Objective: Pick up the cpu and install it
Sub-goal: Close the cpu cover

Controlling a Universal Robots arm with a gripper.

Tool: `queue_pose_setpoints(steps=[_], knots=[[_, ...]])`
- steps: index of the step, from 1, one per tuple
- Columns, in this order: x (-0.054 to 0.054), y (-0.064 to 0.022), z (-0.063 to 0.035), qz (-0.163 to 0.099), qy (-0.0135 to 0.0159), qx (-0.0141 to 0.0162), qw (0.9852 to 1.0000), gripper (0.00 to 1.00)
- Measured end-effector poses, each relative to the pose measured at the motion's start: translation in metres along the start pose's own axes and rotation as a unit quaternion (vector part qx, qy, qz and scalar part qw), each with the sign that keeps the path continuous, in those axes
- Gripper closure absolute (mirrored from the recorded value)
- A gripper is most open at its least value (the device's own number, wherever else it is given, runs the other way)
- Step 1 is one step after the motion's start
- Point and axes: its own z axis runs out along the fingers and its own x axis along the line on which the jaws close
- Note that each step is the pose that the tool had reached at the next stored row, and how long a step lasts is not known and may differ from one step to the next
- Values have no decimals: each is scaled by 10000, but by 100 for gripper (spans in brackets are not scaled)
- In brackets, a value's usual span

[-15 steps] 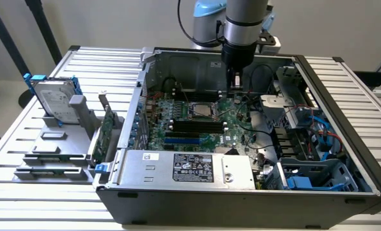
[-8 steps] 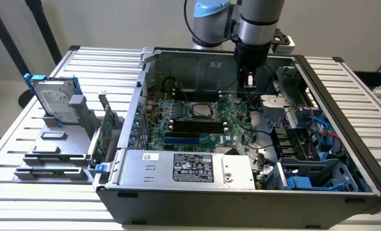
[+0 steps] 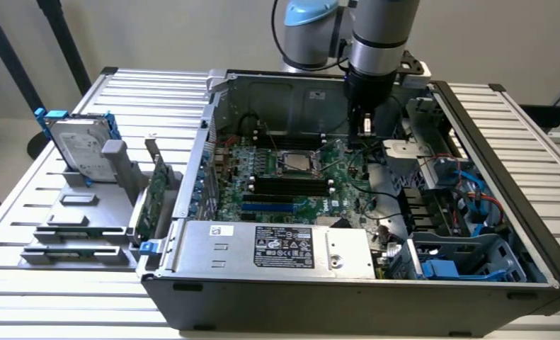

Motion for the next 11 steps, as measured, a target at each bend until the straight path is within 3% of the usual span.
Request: queue_pose_setpoints(steps=[1, 2, 7, 8, 11], knots=[[-1, -1, 15, -1, 1, 5, 10000, 89], [-1, -1, 18, 1, 0, 42, 10000, 89], [-4, -2, 13, 30, -18, 496, 9988, 89], [-5, -4, 22, 40, -8, 577, 9983, 89], [-10, -2, 18, 51, -26, 800, 9968, 89]])
